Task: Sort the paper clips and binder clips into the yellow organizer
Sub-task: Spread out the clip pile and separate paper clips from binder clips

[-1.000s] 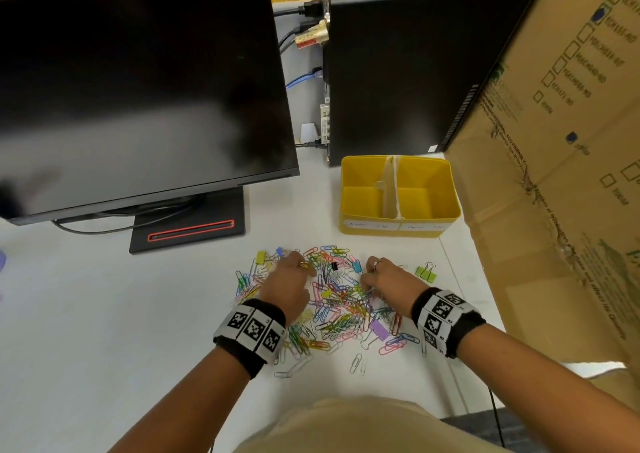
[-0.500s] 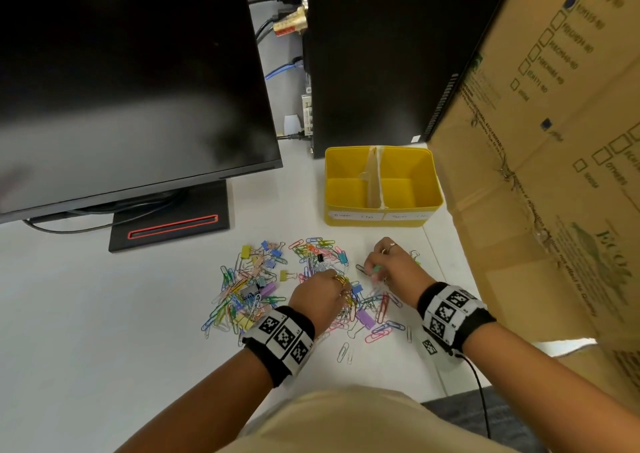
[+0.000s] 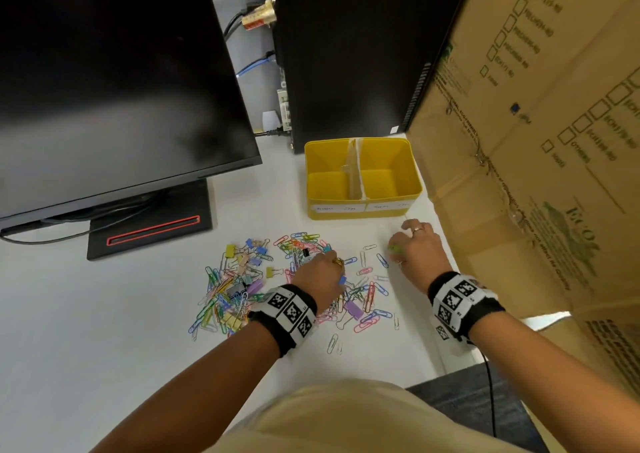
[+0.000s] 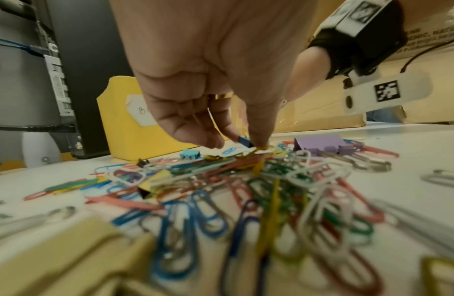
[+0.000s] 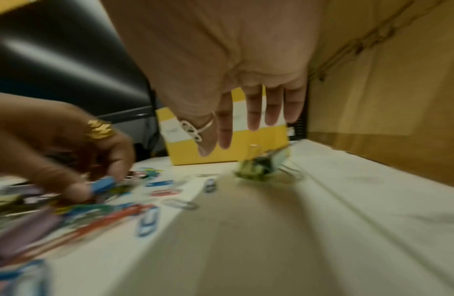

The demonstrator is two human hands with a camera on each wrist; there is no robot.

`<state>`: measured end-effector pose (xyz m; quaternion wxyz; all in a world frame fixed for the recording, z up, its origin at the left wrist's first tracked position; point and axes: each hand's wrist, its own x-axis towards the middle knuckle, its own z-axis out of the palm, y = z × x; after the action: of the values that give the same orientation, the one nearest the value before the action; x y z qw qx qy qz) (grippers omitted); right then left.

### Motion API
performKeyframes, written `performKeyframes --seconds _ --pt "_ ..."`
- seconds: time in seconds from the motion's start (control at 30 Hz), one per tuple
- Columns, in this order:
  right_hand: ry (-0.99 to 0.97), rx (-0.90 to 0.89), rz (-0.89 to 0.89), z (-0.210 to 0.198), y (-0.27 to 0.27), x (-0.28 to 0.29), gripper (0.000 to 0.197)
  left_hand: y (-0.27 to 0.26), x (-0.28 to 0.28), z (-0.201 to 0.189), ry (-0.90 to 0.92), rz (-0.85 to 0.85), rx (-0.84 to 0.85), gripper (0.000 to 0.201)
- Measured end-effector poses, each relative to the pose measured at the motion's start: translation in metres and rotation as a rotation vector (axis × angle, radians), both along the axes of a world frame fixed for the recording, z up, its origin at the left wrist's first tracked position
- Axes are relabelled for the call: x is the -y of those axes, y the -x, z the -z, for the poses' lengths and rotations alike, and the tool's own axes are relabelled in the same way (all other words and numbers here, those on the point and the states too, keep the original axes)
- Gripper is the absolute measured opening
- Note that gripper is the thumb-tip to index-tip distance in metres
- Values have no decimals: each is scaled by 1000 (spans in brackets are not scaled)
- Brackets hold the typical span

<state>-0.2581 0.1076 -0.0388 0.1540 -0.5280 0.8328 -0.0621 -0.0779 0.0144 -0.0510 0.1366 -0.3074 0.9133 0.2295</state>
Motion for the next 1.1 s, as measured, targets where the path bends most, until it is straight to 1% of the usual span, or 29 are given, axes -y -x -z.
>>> performKeyframes --seconds 0.07,0.1,0.17,0.2,0.23,0.3,0.37,0.47,0.57,0.6,0.67,0.73,0.8,0.83,0.9,0.93,0.97,1.0,1.03,1.1 --pt "119 14 -136 -5 -19 -4 22 -8 4 -8 5 -99 -59 34" --pt "108 66 -238 -6 -31 -7 22 -17 9 -12 11 -184 -101 34" --pt "9 158 -434 -2 -53 -10 22 -41 19 -15 -5 -358 -158 34" --pt "-35 161 -504 2 -61 -11 21 -54 25 -14 -14 -415 -163 33" --pt "-67 135 -554 6 -67 -10 20 -67 28 -12 -22 -458 -157 30" --pt "-118 68 -612 10 -72 -9 17 -89 28 -12 -62 -523 -150 16" --pt "-154 60 -598 12 -74 -9 17 -105 20 -11 -75 -510 -120 16" --pt "-148 117 -567 16 -75 -10 22 -124 7 -4 -8 -488 -65 25" --pt "-167 182 -561 17 -78 -12 21 -136 5 3 27 -504 -31 31" --pt "-178 230 -536 15 -78 -12 22 -139 6 5 35 -511 -8 35" --pt "-164 335 -445 7 -77 -13 24 -145 10 4 65 -543 5 35" --pt "-57 391 -308 -2 -65 -11 22 -147 11 -1 86 -585 -41 32" --pt "55 342 -161 -4 -41 -7 18 -143 9 -5 90 -587 -142 28" --pt "79 298 -100 -3 -28 -5 17 -137 7 -8 83 -556 -177 25" --pt "53 230 -19 1 -7 -3 15 -126 -3 -9 59 -417 -196 25" --pt "20 212 2 3 -1 -3 15 -122 -8 -7 54 -320 -166 29" --pt "-11 189 11 4 1 -2 16 -120 -13 -4 53 -254 -123 33" --pt "-34 154 4 3 -1 -1 20 -121 -17 -2 57 -223 -79 34" --pt "-33 107 -20 1 -6 0 25 -124 -19 3 69 -197 -50 32" --pt "25 25 -133 -5 -24 5 32 -132 -20 6 117 -176 -33 26"
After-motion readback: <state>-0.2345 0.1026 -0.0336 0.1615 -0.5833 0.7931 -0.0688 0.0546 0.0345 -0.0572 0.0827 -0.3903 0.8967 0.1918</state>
